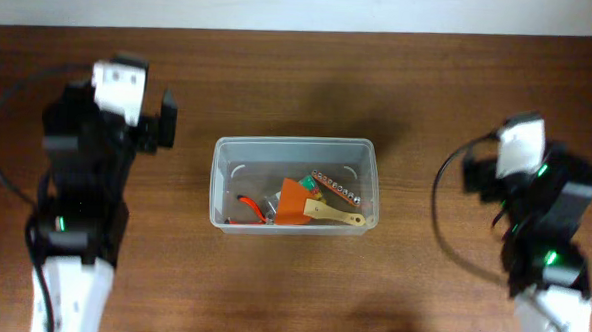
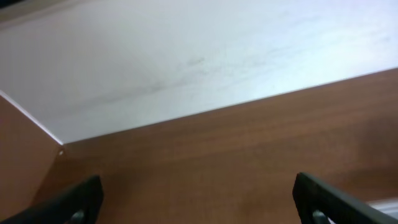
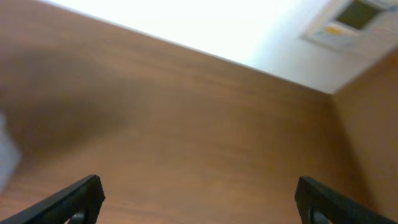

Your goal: Pack container

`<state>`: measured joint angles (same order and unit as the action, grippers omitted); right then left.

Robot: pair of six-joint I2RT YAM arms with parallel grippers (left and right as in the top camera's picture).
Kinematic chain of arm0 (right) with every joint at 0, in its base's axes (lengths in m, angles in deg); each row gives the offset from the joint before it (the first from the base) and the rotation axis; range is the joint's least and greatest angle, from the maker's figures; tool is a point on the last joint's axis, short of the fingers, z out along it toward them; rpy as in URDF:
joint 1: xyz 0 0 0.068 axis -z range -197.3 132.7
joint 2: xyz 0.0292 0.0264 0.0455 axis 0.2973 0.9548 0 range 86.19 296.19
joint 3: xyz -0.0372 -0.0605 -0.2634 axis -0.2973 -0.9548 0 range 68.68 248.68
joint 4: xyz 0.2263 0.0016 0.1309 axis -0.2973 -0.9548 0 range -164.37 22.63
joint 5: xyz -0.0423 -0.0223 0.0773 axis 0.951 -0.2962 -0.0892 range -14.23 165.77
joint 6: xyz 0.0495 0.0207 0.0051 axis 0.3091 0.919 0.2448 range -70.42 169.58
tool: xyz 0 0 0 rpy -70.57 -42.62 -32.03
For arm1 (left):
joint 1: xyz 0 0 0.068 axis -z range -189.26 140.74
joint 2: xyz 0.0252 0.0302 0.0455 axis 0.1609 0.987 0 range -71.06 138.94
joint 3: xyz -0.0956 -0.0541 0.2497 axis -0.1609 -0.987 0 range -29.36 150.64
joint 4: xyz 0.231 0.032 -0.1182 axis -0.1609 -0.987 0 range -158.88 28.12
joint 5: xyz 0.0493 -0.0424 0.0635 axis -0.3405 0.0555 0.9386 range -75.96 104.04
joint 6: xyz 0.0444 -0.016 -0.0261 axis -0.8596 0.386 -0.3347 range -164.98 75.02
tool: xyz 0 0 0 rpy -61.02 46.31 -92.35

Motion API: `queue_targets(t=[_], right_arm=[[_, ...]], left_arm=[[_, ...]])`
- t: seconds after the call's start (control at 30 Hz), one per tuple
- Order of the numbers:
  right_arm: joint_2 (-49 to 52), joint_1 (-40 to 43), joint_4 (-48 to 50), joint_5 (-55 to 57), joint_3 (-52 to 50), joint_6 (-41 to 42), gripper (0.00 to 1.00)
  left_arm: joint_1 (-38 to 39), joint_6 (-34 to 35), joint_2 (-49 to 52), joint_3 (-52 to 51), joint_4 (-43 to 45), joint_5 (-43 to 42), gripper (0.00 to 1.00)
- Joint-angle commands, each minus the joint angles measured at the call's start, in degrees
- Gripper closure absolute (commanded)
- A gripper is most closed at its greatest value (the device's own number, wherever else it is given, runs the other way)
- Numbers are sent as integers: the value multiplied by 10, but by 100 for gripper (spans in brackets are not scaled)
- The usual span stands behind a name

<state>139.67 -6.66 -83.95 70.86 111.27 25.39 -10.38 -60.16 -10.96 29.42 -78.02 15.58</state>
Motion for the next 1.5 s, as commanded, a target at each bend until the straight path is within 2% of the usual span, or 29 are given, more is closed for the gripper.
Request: queue_targets(t=[0.0,0.13,0.23,0.33,0.5,0.67,0.97,1.13,1.3,1.47], right_arm=[[-87,-40,12,-9,-75,7,2],[-184,-76,7,-9,-134,7,1],[-233,-92,-11,-9,-152,7,1],[-259,-100,-27,-9,-155,7,1],[-259,-100,-61,-9,-155,7,1],[-257,-99,-97,-9,-155,7,1],[-257,-99,-151,-9,-155,7,1],[-257,-99,-152,-9,-155,7,1],[-287,-99,-168,-9,-155,7,1],[-385,-106,-200,-5,-155,11,1]], left_arm=[[0,6,-86,-107,37,4,1],[0,6,-176,-205,90,6,1],[0,6,-219,-250,102,57,1],[0,6,-240,-279,123,103,1],[0,6,-243,-284,109,103,1],[0,6,-243,-284,34,103,1],[0,6,-243,-284,-180,103,1],[0,6,-243,-284,-266,103,1],[0,6,-243,-284,-301,103,1],[0,6,-243,-284,-300,103,1]])
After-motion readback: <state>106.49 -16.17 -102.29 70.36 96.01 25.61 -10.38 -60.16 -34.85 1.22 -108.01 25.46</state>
